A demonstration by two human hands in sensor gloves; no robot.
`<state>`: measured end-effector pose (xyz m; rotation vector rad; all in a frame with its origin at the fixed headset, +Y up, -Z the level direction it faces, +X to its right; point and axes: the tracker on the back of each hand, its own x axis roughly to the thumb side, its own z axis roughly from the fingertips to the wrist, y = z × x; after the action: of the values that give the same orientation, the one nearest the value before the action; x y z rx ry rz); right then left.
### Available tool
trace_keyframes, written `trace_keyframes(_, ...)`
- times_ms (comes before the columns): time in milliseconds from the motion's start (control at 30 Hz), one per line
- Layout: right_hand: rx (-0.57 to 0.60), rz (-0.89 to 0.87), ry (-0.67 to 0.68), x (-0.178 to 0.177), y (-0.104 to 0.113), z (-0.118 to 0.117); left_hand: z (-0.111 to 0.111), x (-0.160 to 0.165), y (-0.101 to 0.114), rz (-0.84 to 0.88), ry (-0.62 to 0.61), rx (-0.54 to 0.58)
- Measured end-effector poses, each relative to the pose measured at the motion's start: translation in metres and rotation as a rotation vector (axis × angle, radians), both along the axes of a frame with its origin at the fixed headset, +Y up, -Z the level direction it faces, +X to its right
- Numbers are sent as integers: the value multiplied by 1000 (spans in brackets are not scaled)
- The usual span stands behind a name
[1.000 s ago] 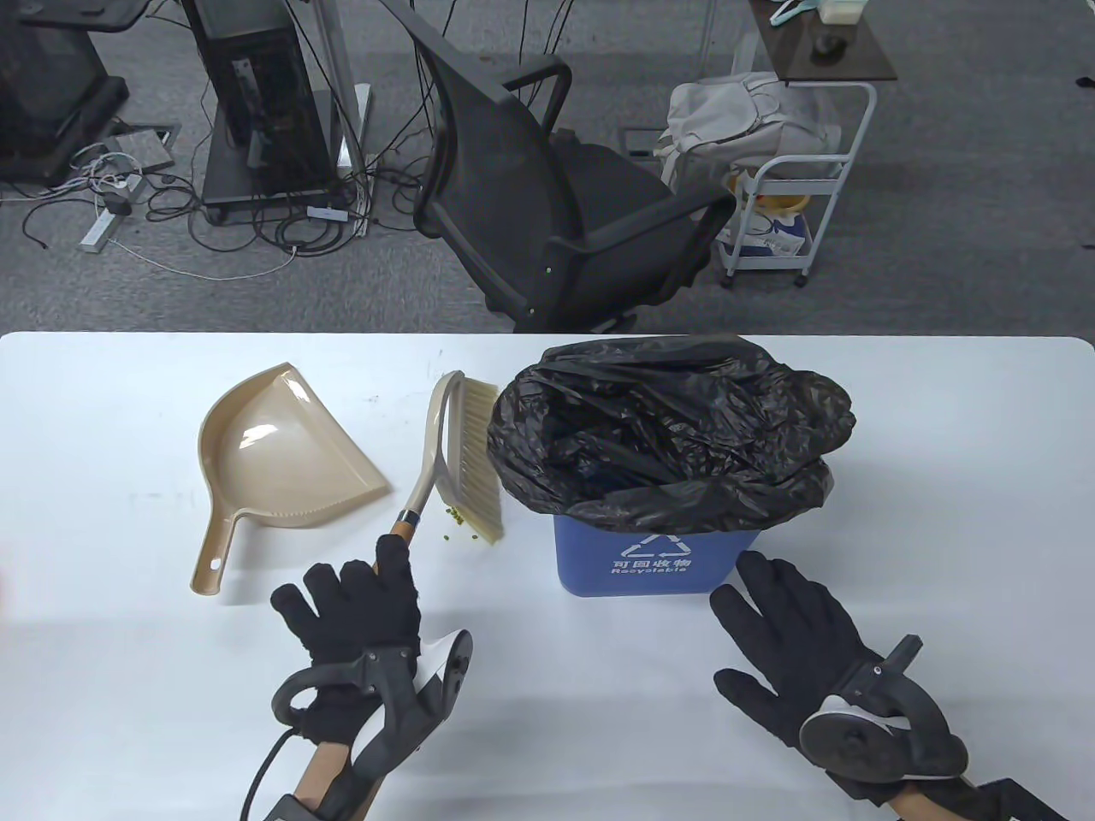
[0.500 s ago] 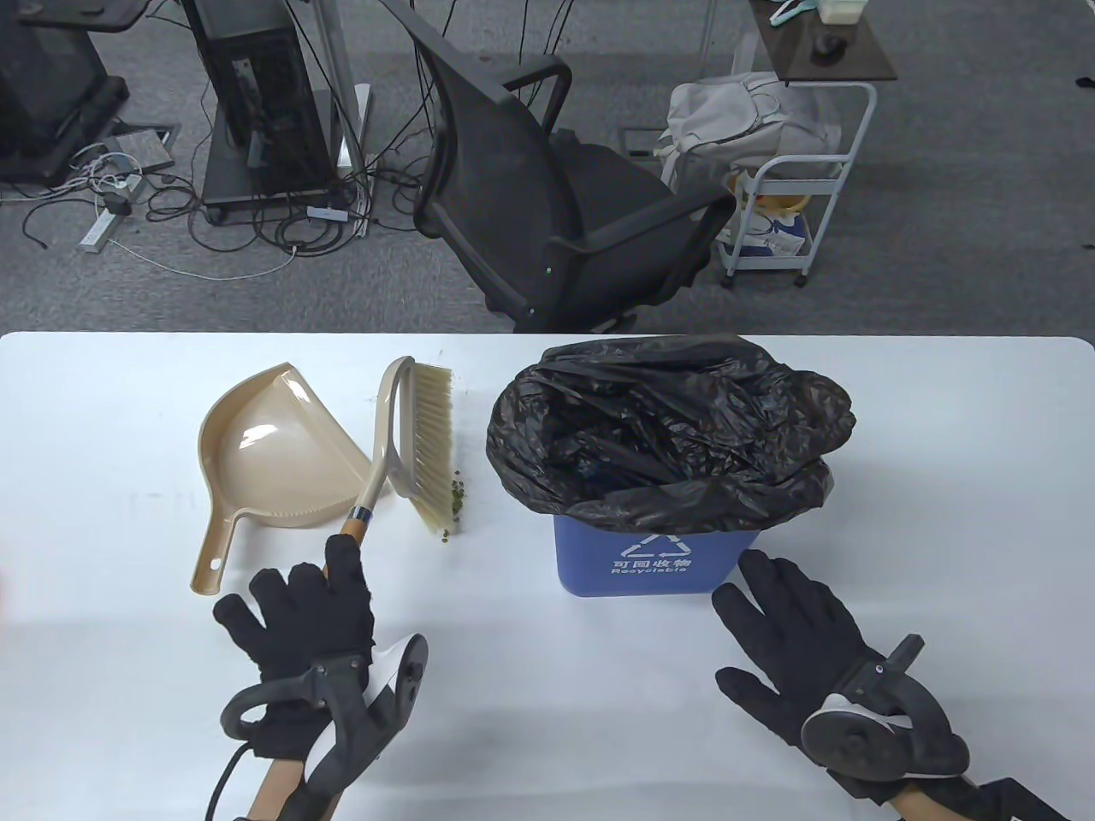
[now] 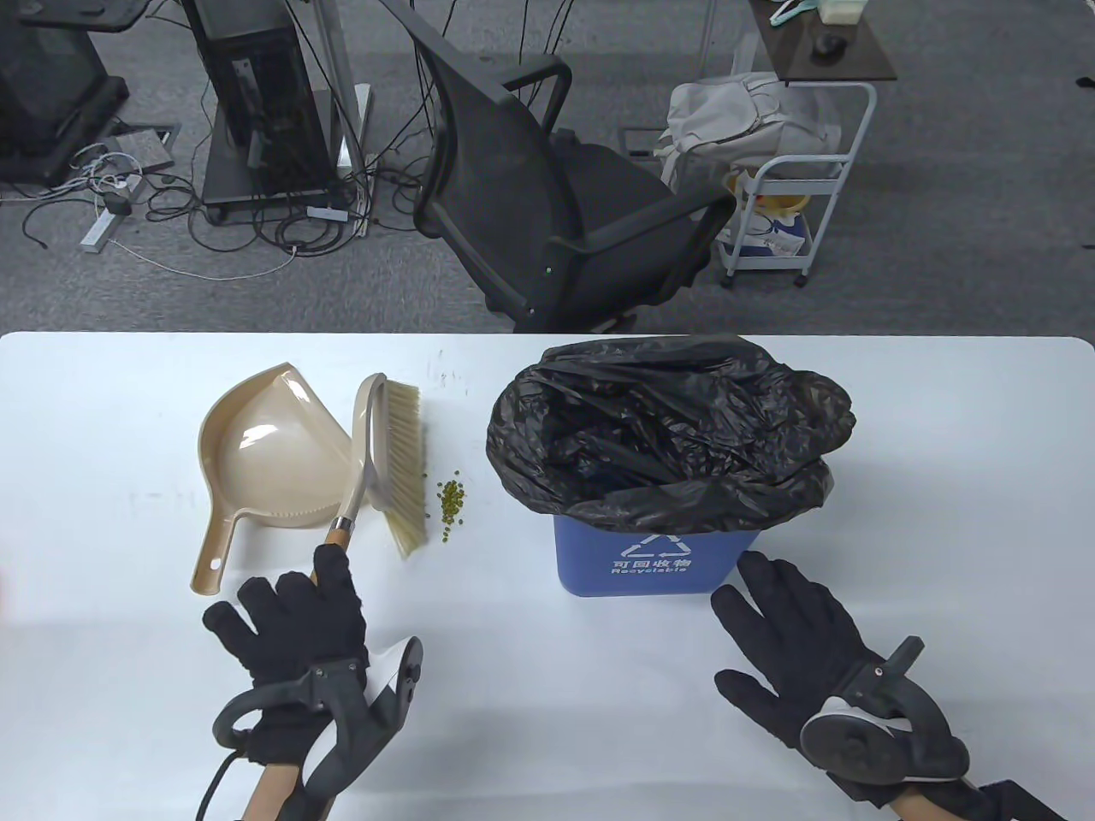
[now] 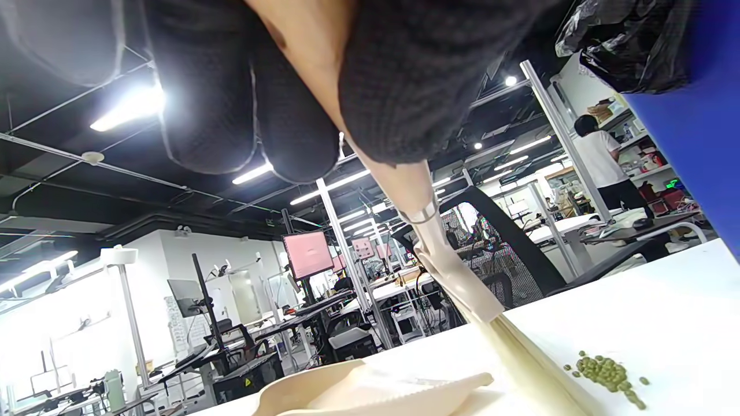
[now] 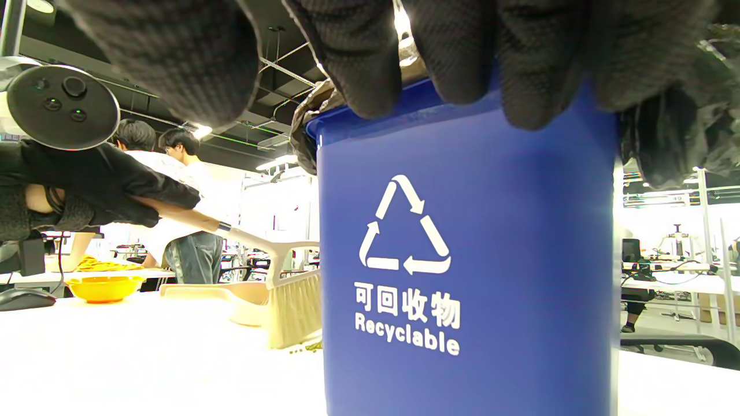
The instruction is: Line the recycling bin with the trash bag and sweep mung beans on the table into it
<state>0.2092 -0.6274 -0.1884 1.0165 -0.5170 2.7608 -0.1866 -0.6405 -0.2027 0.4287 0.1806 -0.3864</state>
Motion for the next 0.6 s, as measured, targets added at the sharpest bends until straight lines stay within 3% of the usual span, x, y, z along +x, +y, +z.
trace_keyframes(400, 1, 0, 6, -1, -1, 1, -15, 22, 6, -5, -9, -5)
trace_keyframes(600, 2, -2, 6, 0, -1, 1, -11, 19, 16, 29, -17, 39)
